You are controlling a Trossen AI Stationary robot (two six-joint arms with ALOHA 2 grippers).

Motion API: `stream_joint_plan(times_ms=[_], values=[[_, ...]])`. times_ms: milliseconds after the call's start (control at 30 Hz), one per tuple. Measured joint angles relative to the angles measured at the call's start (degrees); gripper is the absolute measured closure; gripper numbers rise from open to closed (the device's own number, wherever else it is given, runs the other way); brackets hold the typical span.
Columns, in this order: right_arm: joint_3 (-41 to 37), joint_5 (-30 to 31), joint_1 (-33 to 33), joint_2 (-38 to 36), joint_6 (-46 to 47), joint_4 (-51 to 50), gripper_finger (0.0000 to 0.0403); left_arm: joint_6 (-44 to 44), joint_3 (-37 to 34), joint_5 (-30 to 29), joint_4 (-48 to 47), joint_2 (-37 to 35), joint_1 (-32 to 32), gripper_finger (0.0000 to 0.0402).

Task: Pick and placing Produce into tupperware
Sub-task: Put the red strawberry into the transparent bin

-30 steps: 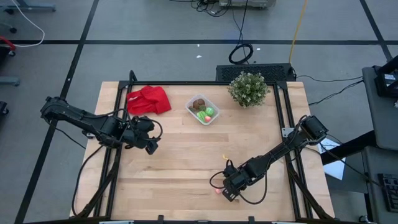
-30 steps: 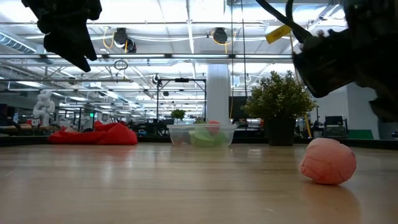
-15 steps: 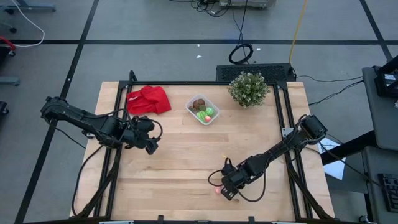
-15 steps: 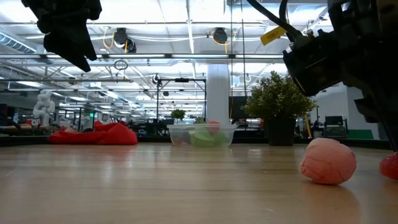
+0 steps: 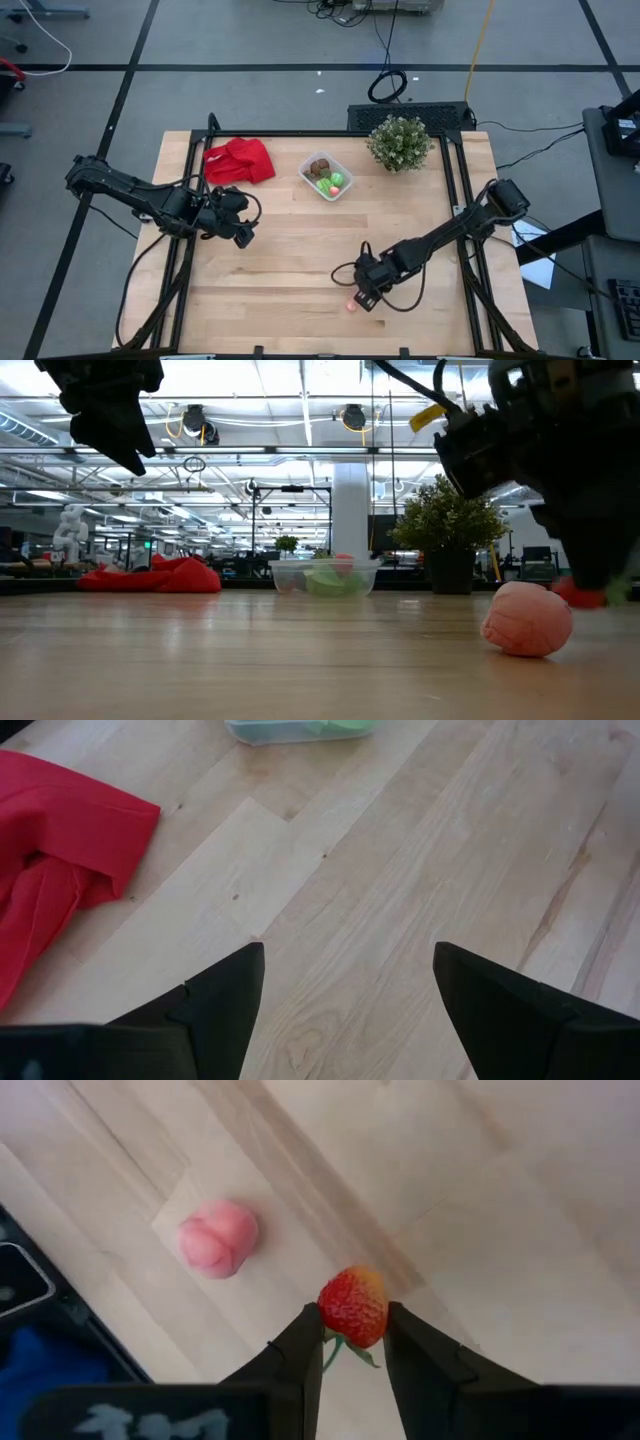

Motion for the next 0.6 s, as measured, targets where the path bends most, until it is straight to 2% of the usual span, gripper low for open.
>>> stream_joint_plan(times_ms=[267,600], values=[[0.00,1.97,-4.96,-7.04,-5.05,-4.15,0.0319,-0.02,-0.01,-0.02,0.01,0.00,0.04,0.0105],[0.34,2.99,-18.29,-12.31,-22.40,-2.27,0.0319,-0.02,-0.01,-0.09,0.02,0.00,0.04,0.0105]])
